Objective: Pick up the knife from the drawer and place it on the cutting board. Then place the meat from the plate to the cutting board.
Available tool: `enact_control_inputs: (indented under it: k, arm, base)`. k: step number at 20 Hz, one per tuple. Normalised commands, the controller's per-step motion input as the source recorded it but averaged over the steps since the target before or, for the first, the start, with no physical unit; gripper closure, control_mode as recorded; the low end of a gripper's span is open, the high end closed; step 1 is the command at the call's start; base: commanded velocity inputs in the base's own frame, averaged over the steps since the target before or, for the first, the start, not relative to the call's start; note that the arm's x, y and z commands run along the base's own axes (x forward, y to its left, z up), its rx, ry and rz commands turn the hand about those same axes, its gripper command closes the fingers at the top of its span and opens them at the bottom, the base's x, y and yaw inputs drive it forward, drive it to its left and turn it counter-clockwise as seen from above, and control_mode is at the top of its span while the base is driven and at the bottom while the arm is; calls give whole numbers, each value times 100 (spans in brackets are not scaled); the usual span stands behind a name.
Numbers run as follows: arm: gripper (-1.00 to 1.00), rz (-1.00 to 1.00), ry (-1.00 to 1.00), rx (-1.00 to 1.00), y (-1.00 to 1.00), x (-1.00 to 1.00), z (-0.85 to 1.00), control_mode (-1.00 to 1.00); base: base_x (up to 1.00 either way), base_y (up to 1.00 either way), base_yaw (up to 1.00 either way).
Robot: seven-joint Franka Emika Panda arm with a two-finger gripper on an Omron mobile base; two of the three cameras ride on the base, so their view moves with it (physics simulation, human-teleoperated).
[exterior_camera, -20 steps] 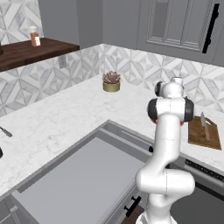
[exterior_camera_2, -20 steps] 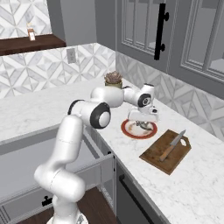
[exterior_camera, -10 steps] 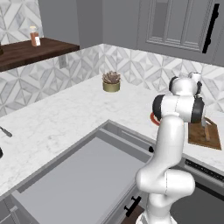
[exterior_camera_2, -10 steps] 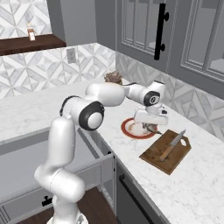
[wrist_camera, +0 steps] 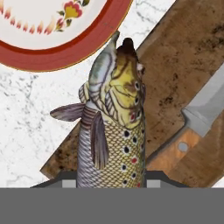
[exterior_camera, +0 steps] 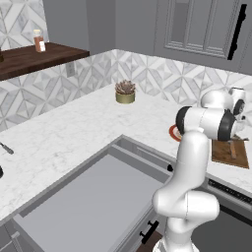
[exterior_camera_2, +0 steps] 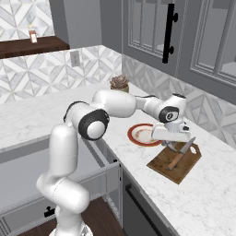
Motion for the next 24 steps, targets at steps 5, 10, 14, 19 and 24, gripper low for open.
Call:
enact_control_inputs:
  k: [5, 10, 14, 19, 24]
  arm:
    - [100, -3, 0, 0, -4, 4, -5, -100]
    - [100, 0, 1, 0, -4, 4, -16, -100]
    - [100, -2, 0, 0, -4, 1, -30, -100]
    - [100, 0, 2, 0, 0, 11, -30, -100]
    - [100, 0, 3, 0, -1, 16, -26, -100]
  base:
    - [0, 0, 0]
    - [0, 0, 0]
    - [0, 0, 0]
    - [0, 0, 0]
    - [0, 0, 0]
